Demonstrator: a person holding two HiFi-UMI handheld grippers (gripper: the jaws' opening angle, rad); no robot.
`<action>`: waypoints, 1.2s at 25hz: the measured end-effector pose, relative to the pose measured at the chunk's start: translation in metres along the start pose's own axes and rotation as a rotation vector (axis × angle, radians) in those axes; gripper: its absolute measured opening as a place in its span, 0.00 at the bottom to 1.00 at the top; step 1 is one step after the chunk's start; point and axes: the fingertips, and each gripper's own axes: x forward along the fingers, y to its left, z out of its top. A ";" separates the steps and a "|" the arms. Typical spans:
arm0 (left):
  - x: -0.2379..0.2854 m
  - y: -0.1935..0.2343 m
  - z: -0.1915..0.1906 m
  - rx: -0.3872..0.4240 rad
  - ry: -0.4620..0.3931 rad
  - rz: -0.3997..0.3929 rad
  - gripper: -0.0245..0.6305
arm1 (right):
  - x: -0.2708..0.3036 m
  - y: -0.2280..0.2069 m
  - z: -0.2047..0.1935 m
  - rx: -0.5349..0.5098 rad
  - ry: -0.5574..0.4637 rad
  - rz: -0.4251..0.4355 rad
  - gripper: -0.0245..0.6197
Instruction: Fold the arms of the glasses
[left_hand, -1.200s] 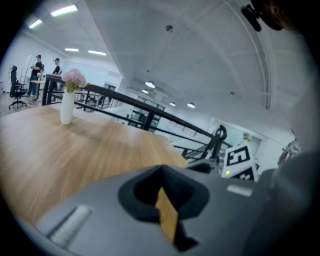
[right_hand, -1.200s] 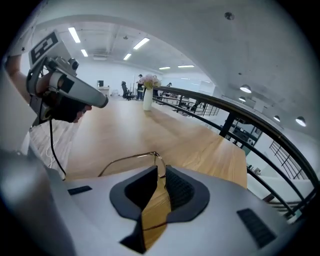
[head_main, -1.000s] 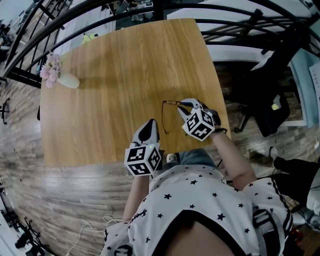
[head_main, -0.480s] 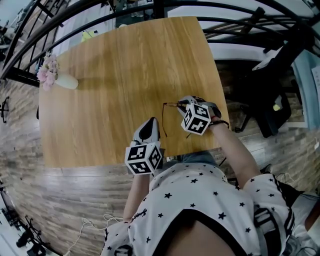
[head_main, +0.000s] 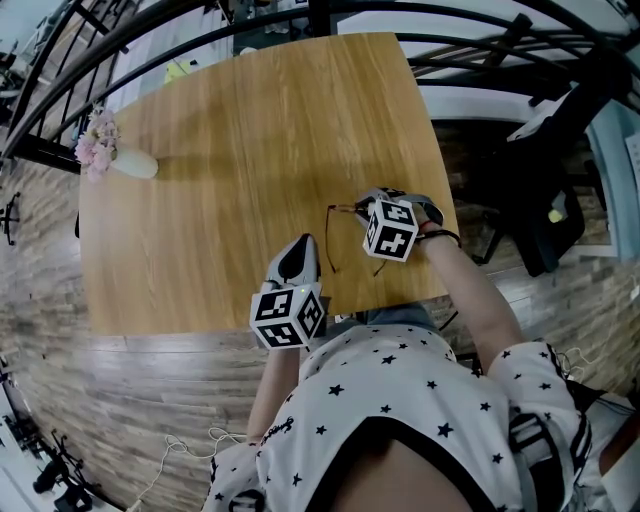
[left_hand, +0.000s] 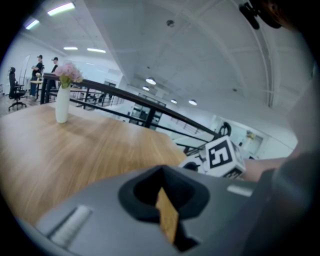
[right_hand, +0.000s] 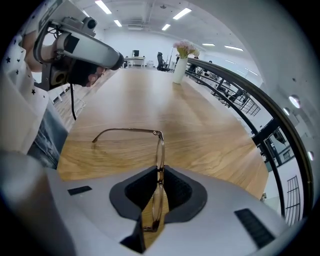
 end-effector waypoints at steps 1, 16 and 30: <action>-0.001 0.001 0.000 -0.001 0.000 0.002 0.05 | 0.000 0.000 0.001 -0.001 0.000 0.004 0.07; -0.016 -0.004 -0.004 0.003 -0.007 0.001 0.05 | -0.018 -0.006 0.008 0.084 -0.042 -0.055 0.07; -0.049 -0.018 -0.014 0.034 -0.038 -0.007 0.05 | -0.064 0.001 0.019 0.148 -0.109 -0.215 0.07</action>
